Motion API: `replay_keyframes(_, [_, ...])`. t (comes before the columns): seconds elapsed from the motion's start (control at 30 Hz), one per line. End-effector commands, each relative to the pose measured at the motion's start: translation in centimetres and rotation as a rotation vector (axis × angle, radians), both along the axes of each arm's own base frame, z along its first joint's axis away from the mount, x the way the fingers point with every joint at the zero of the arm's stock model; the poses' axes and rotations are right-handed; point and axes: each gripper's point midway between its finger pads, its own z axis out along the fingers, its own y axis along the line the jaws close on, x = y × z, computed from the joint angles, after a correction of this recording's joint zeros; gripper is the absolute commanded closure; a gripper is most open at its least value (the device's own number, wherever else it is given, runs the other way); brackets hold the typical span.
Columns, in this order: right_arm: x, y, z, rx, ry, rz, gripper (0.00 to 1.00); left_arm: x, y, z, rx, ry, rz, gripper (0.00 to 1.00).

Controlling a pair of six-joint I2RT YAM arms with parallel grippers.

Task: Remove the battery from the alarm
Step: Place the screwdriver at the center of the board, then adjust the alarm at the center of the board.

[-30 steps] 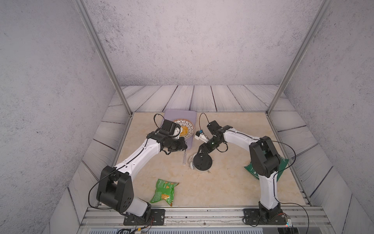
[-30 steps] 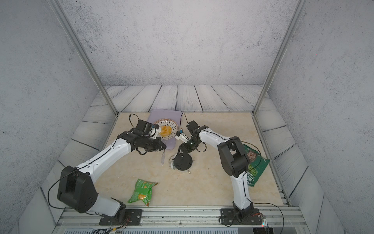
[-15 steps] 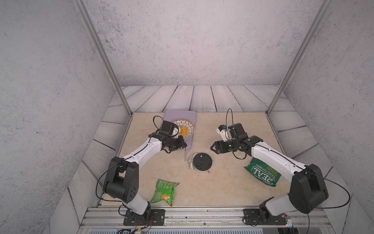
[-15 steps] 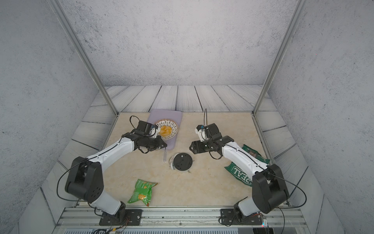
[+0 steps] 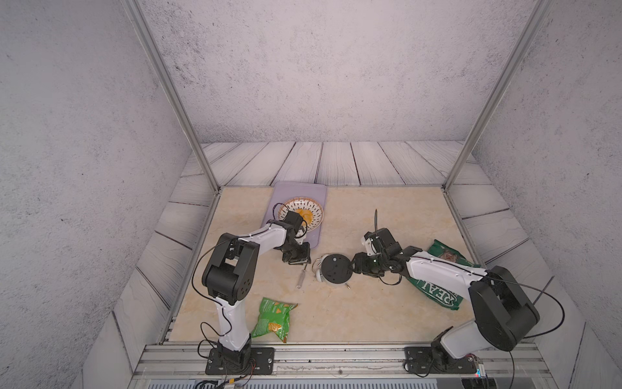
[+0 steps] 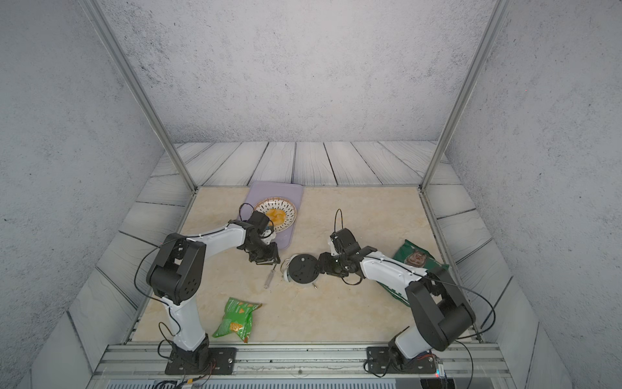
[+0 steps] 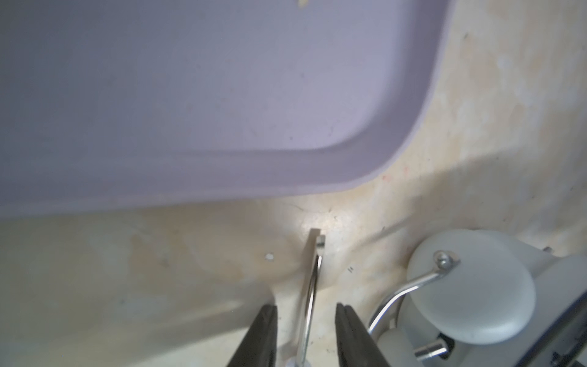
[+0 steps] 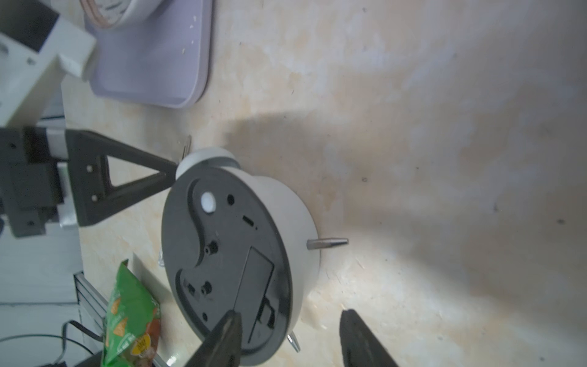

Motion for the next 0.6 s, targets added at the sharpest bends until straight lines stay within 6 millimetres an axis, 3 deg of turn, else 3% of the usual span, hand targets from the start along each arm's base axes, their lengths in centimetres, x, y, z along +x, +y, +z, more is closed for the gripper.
replay_keyframes(0.0, [1.5, 0.4, -1.2, -0.041, -0.006, 0.007, 0.58, -0.2, 0.6, 1.6, 0.033, -0.039, -0.014, 0.53])
replay_keyframes(0.1, [2.4, 1.4, -2.1, -0.069, -0.005, 0.097, 0.66, -0.3, 0.4, 2.2, 0.01, -0.041, -0.006, 0.52])
replay_keyframes(0.27, [3.5, 2.8, -3.5, -0.13, 0.011, 0.265, 0.69, -0.9, -0.8, 3.0, -0.075, -0.032, 0.009, 0.5])
replay_keyframes(0.4, [4.2, 2.9, -1.1, -0.169, -0.028, 0.341, 0.65, -1.2, -0.8, 4.2, -0.098, -0.045, 0.026, 0.46])
replay_keyframes(0.5, [4.1, 1.7, 1.1, -0.243, -0.079, 0.339, 0.59, -1.7, -0.5, 5.6, -0.089, -0.088, 0.03, 0.39])
replay_keyframes(0.57, [3.9, 0.9, 1.4, -0.291, -0.108, 0.326, 0.57, -2.1, -0.3, 6.5, -0.064, -0.133, 0.023, 0.33])
